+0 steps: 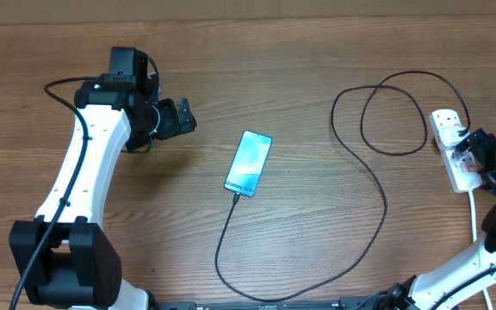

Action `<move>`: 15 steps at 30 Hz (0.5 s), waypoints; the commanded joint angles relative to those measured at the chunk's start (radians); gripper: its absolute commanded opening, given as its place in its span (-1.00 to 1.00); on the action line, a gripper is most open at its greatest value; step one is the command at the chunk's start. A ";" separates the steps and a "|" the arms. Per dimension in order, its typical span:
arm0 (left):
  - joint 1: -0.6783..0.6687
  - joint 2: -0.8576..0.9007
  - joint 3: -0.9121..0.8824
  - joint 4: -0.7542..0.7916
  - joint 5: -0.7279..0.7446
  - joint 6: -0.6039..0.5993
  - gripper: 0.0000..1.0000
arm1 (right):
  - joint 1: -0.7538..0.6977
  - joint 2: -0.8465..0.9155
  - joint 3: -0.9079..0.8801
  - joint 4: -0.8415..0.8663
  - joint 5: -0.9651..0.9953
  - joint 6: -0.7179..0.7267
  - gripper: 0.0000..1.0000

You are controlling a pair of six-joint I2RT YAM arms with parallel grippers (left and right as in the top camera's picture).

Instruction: Plug charger to phone and switch on socket

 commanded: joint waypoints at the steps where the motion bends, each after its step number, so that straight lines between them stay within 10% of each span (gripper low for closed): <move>1: 0.006 -0.015 -0.003 0.001 -0.006 0.019 0.99 | 0.007 -0.070 -0.005 0.002 0.105 0.024 0.99; 15: 0.006 -0.015 -0.003 0.001 -0.006 0.019 0.99 | 0.010 -0.151 -0.040 -0.026 -0.114 -0.135 1.00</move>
